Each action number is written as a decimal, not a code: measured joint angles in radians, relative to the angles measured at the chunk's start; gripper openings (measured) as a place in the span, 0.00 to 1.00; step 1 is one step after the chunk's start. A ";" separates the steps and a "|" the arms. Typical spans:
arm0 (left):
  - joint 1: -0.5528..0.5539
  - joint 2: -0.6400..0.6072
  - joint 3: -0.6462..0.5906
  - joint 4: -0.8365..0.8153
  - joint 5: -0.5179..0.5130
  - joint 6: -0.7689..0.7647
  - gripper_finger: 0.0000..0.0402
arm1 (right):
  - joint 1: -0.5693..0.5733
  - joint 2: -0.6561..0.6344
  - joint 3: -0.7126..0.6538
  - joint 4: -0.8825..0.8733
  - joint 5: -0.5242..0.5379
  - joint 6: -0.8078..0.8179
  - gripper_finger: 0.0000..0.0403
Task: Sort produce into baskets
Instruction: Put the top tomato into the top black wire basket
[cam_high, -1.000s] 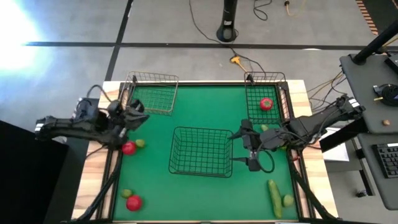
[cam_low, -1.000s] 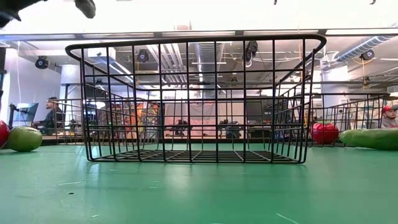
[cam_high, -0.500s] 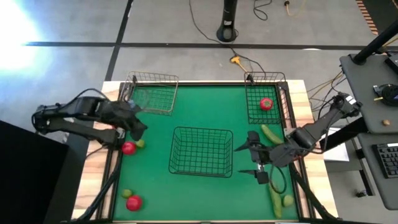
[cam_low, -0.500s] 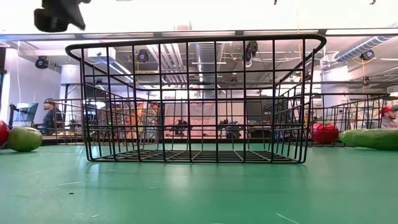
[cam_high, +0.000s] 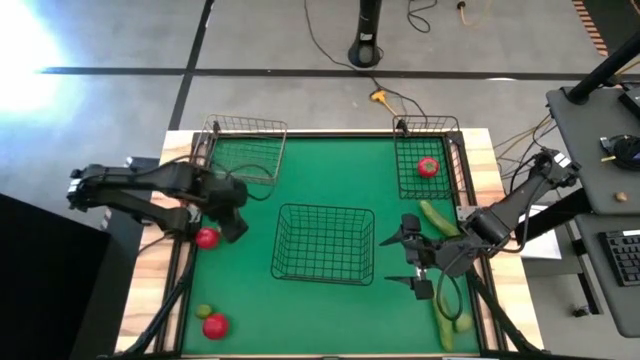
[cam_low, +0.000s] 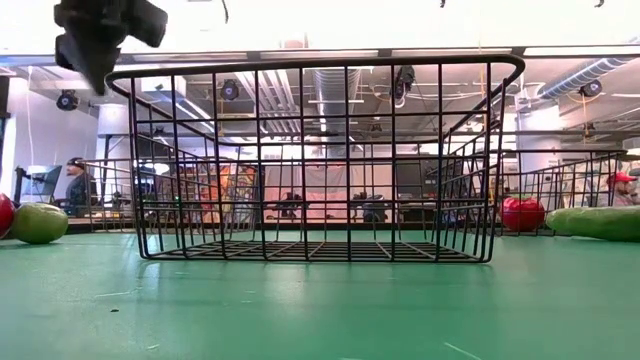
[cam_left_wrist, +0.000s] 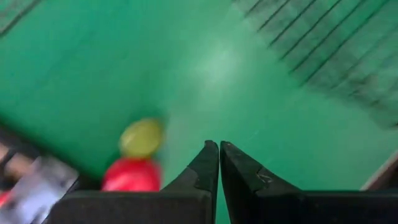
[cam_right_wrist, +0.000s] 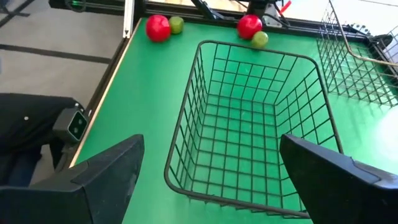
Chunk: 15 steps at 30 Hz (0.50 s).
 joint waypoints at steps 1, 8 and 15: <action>0.000 0.017 -0.001 -0.037 0.001 0.003 0.01 | 0.000 0.000 0.000 0.000 0.000 0.000 0.91; 0.000 0.134 -0.049 -0.168 -0.001 0.013 0.17 | 0.000 0.000 0.000 0.001 0.000 0.000 0.91; 0.000 0.260 -0.050 -0.169 -0.040 0.067 0.45 | 0.000 0.000 0.000 0.001 0.016 0.003 0.91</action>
